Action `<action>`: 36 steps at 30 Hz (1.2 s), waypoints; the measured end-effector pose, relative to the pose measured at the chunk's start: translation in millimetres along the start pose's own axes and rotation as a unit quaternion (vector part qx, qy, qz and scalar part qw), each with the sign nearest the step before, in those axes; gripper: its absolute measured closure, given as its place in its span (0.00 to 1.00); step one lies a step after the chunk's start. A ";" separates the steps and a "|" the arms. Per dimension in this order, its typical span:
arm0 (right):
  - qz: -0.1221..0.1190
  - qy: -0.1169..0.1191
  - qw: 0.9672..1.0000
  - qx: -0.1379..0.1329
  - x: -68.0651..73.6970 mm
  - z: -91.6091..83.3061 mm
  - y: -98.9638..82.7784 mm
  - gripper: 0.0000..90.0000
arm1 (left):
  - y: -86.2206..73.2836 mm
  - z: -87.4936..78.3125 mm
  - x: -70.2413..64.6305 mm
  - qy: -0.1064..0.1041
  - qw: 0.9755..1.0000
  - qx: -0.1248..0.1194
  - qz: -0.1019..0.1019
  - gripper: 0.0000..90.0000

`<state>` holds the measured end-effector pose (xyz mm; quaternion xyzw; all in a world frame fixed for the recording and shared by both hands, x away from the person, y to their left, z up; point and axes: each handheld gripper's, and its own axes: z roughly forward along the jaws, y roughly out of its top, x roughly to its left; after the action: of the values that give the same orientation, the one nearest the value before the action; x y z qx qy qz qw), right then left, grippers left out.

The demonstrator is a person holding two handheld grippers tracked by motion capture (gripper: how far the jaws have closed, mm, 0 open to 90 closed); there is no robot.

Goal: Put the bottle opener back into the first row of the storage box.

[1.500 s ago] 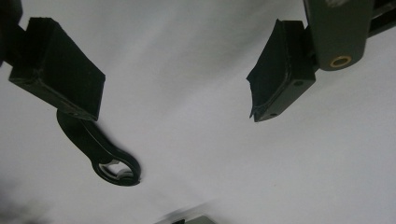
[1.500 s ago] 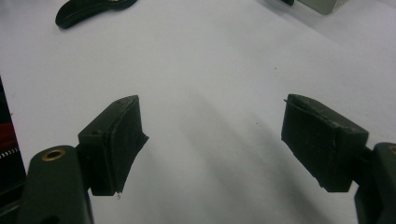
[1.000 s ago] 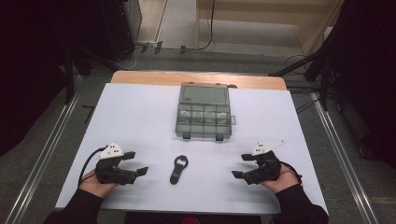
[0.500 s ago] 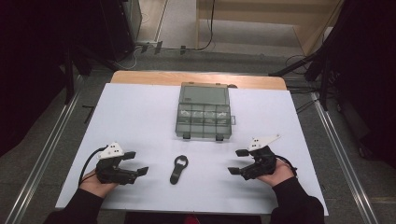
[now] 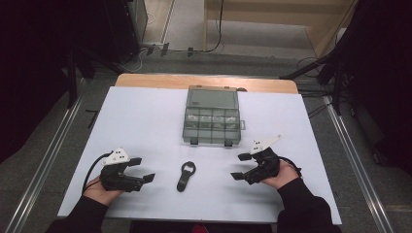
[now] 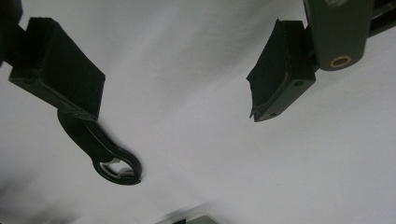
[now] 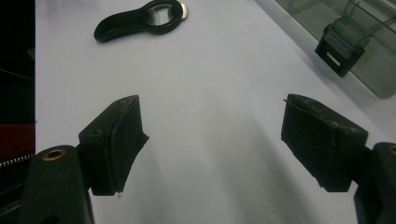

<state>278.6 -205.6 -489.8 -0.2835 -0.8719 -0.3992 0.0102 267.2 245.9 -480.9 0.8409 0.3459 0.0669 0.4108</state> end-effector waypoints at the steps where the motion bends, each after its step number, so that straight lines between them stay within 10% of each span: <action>1: -0.005 -0.001 1.000 0.007 0.9 2.9 2.8 0.24 | 0.0 0.1 0.2 0.000 1.000 0.000 0.000 0.20; 36: -0.057 0.044 0.996 0.047 4.0 41.4 50.5 0.25 | 0.0 0.6 -0.6 -0.003 1.000 -0.002 0.001 0.20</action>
<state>309.3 -148.3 -482.1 -0.2146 -0.9034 -0.3693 0.0387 267.0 245.1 -481.2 0.8406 0.3440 0.0651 0.4134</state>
